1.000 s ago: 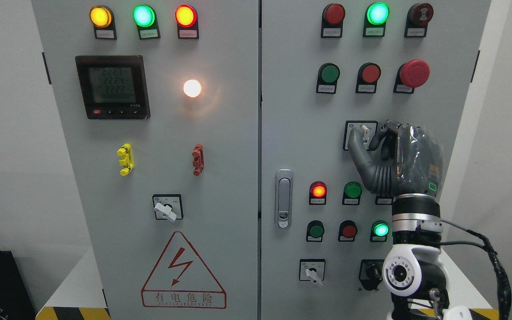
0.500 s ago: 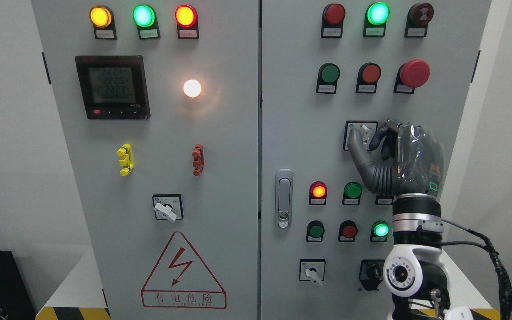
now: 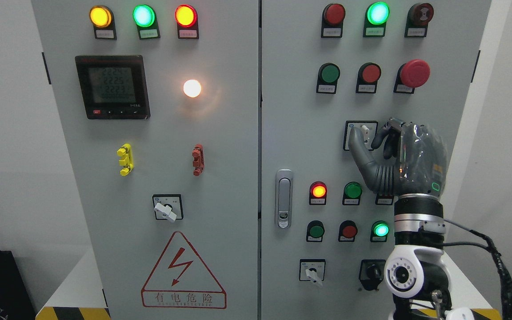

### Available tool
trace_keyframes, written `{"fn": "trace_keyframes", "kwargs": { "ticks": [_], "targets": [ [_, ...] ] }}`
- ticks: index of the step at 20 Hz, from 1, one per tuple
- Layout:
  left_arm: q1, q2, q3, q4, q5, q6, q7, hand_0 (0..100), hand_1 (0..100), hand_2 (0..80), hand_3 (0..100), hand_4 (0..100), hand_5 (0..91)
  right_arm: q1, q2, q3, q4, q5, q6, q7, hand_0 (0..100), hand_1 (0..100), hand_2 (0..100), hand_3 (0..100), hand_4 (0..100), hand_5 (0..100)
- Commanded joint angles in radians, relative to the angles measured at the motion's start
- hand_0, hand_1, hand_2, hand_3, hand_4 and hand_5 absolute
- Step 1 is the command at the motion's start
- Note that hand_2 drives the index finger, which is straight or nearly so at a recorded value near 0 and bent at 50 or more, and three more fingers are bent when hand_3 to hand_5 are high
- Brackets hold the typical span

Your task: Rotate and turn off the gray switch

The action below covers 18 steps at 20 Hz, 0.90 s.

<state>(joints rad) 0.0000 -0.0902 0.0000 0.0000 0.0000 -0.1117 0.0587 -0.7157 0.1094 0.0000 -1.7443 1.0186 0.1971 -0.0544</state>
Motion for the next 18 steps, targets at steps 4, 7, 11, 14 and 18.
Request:
{"fn": "trace_keyframes", "kwargs": {
  "ticks": [4,7,11,14,18],
  "targets": [
    [-0.009,0.0,0.008,-0.025,0.02,0.0,0.0,12,39,0.0,0,0,0.0,0.013,-0.004,0.0,-0.038,0.0,-0.002,-0.001,28,28,75,100,100,100],
    [-0.009,0.001,0.008,-0.025,0.02,0.0,0.0,12,39,0.0,0,0,0.0,0.022,-0.005,0.0,-0.052,0.0,-0.004,-0.001,28,28,75,100,100,100],
    [-0.009,0.0,0.008,-0.025,0.02,0.0,0.0,12,39,0.0,0,0,0.0,0.039,-0.01,0.0,-0.081,0.002,-0.013,-0.002,28,28,74,100,100,100],
    [-0.009,0.0,0.008,-0.025,0.02,0.0,0.0,12,39,0.0,0,0,0.0,0.048,-0.01,0.002,-0.106,0.002,-0.022,-0.002,28,27,73,100,100,100],
    [-0.009,0.0,0.008,-0.025,0.02,0.0,0.0,12,39,0.0,0,0,0.0,0.076,-0.013,0.005,-0.144,0.002,-0.042,-0.004,29,23,66,99,100,100]
  ]
}}
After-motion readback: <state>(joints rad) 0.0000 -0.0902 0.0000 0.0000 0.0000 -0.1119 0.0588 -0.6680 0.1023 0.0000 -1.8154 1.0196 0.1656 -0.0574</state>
